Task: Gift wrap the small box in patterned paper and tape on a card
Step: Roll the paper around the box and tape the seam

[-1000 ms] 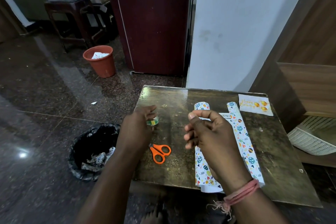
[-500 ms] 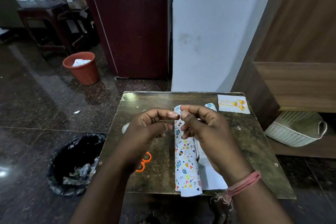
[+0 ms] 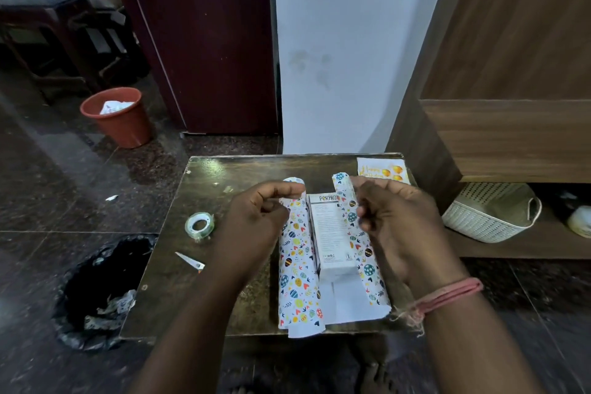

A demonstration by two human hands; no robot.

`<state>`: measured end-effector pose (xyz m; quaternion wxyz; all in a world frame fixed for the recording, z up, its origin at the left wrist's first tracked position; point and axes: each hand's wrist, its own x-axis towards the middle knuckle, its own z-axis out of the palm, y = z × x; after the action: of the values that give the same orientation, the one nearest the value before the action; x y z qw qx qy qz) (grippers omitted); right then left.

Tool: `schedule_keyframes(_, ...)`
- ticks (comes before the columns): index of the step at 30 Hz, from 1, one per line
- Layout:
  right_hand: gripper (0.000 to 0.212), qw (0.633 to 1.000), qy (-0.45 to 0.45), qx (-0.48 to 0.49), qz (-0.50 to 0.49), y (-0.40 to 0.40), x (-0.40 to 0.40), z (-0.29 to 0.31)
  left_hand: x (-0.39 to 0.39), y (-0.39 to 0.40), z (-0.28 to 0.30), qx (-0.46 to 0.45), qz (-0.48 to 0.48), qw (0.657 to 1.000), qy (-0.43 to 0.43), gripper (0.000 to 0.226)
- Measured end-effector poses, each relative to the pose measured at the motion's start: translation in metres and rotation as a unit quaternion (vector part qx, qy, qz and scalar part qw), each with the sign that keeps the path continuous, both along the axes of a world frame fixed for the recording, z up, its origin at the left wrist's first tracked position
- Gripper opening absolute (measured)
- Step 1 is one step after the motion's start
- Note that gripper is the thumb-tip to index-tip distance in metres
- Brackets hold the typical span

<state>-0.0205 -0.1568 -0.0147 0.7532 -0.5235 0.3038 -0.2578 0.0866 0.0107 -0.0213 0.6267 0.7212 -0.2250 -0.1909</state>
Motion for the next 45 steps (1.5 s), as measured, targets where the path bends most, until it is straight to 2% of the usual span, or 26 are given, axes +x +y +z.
schedule_keyframes(2,0.019,0.999,0.034,0.016,-0.022,-0.01,-0.005,-0.002,-0.004,-0.006,-0.001,0.022,0.009,0.999,-0.047,0.043)
schedule_keyframes(6,0.012,0.994,0.1,0.039,0.012,-0.018,-0.01,-0.001,-0.025,-0.022,-0.003,0.072,-0.013,0.991,-0.116,0.038)
schedule_keyframes(10,0.02,0.988,0.128,0.078,0.045,-0.023,-0.002,0.004,-0.033,-0.034,-0.011,0.184,0.002,0.952,-0.244,0.043)
schedule_keyframes(13,0.011,0.985,0.127,0.089,0.07,-0.022,0.003,0.01,-0.035,-0.038,-0.009,0.24,0.024,0.932,-0.272,0.052)
schedule_keyframes(15,0.024,0.983,0.141,0.084,0.078,-0.021,0.005,0.01,-0.035,-0.04,-0.008,0.253,0.021,0.925,-0.284,0.055)
schedule_keyframes(19,0.029,0.979,0.179,0.047,0.083,-0.014,0.007,0.015,-0.03,-0.04,-0.011,0.28,0.005,0.916,-0.288,0.056)
schedule_keyframes(24,0.009,0.978,0.19,0.03,0.076,-0.013,0.009,0.017,-0.031,-0.043,-0.012,0.293,0.008,0.903,-0.313,0.051)
schedule_keyframes(29,0.009,0.974,0.216,-0.025,0.055,-0.015,0.011,0.009,-0.035,-0.042,-0.014,0.318,0.01,0.871,-0.375,0.039)
schedule_keyframes(32,0.022,0.969,0.231,-0.074,0.041,-0.012,0.013,0.009,-0.039,-0.042,-0.016,0.346,0.018,0.841,-0.416,0.041)
schedule_keyframes(36,0.03,0.95,0.248,-0.187,0.034,-0.008,0.012,0.014,-0.042,-0.044,-0.014,0.367,0.033,0.827,-0.424,0.043)
schedule_keyframes(39,0.025,0.92,0.256,-0.296,0.006,-0.015,0.009,0.016,-0.042,-0.043,-0.016,0.383,0.033,0.818,-0.427,0.044)
schedule_keyframes(42,0.017,0.931,0.225,-0.287,0.012,-0.023,0.002,0.018,-0.041,-0.043,-0.018,0.395,0.032,0.808,-0.436,0.045)
schedule_keyframes(45,0.025,0.935,0.203,-0.279,0.078,-0.018,-0.002,0.015,-0.041,-0.044,-0.018,0.395,0.032,0.806,-0.439,0.046)
